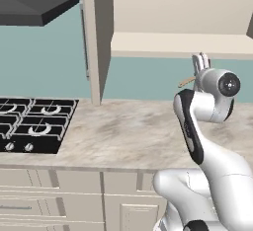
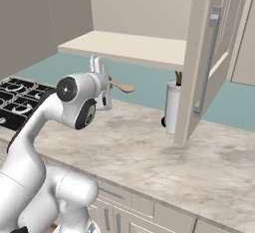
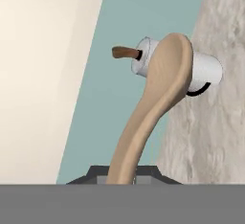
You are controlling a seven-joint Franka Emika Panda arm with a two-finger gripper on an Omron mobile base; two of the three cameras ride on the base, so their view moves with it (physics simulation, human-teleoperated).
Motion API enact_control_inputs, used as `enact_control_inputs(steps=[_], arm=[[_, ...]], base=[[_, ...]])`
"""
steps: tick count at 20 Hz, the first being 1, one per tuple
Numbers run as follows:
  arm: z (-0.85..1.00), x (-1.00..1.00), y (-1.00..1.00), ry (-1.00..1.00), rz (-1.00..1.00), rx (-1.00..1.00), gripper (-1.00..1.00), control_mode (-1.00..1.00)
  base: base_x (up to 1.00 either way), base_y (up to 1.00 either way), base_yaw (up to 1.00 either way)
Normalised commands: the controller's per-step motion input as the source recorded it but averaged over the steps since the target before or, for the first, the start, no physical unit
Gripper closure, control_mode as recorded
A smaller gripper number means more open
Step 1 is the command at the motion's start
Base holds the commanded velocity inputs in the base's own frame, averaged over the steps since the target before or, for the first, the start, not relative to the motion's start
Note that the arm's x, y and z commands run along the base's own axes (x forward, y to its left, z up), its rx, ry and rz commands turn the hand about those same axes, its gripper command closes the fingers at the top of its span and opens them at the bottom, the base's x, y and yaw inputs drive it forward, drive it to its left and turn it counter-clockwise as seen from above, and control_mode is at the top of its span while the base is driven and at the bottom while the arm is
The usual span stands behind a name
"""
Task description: Organize the utensils by type. Pick up the wooden spoons from the counter and place them in the open cabinet. Then pick up the metallic utensils from the counter and place them in the open drawer.
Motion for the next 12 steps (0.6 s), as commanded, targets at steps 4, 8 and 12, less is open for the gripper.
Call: enact_control_inputs(steps=[4,8,12], arm=[[1.00,0.15,-0.06,-0.04,0.01,0.00,1.00,-1.00],[0.93,0.22,-0.01,-0.01,0.04,0.00,1.00,-1.00],[0.36,0.47,0.00,-0.06,0.05,0.00,1.00,-1.00]], base=[[0.00,0.00,0.00],[0.00,0.00,0.00],[0.00,0.00,0.00]])
